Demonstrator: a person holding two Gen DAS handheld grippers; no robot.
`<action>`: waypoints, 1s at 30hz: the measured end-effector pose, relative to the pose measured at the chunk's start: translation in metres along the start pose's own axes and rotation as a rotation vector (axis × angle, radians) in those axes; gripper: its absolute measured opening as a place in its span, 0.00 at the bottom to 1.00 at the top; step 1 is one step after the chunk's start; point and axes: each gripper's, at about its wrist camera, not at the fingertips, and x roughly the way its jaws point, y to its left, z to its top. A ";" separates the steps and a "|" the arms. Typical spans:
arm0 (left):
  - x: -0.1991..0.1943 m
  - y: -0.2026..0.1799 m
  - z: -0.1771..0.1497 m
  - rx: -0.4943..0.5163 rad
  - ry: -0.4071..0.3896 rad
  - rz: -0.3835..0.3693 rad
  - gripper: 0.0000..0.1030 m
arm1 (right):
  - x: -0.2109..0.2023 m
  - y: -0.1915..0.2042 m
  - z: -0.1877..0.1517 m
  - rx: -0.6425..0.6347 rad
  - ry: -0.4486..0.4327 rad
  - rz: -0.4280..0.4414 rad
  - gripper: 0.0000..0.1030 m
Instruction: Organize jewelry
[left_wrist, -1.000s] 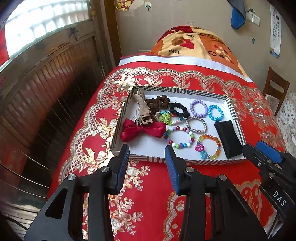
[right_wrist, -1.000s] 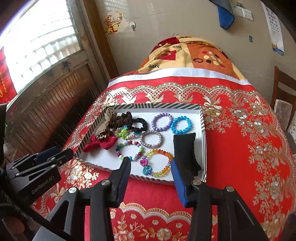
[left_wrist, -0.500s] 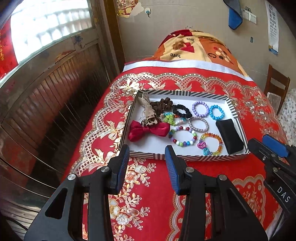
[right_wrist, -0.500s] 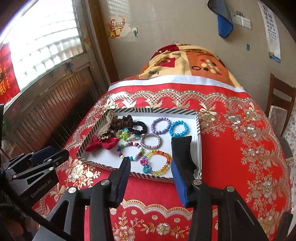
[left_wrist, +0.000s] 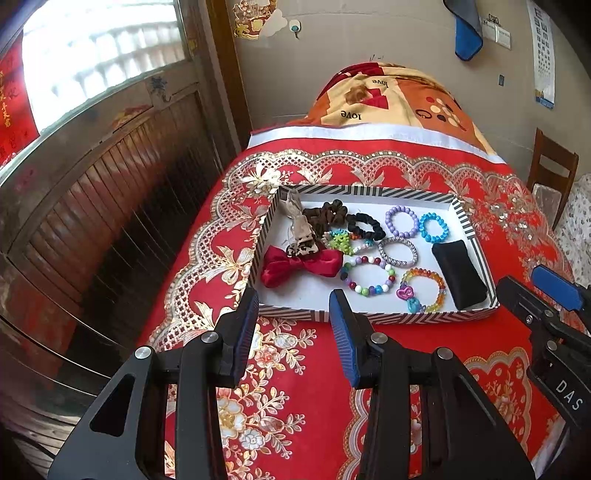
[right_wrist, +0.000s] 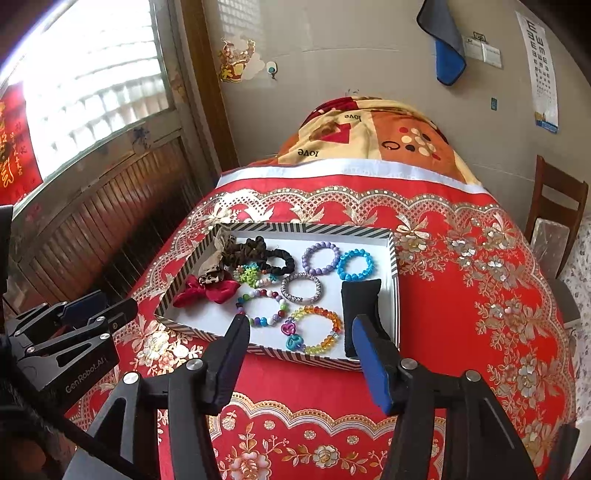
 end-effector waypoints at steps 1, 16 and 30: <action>0.001 0.000 0.001 -0.001 -0.001 0.000 0.38 | 0.000 0.000 0.000 0.001 0.001 0.000 0.54; 0.008 -0.001 0.003 0.003 0.013 -0.002 0.38 | 0.008 0.001 0.002 -0.004 0.019 -0.003 0.54; 0.016 -0.005 0.005 0.011 0.025 -0.015 0.38 | 0.015 -0.005 0.002 0.001 0.038 -0.003 0.55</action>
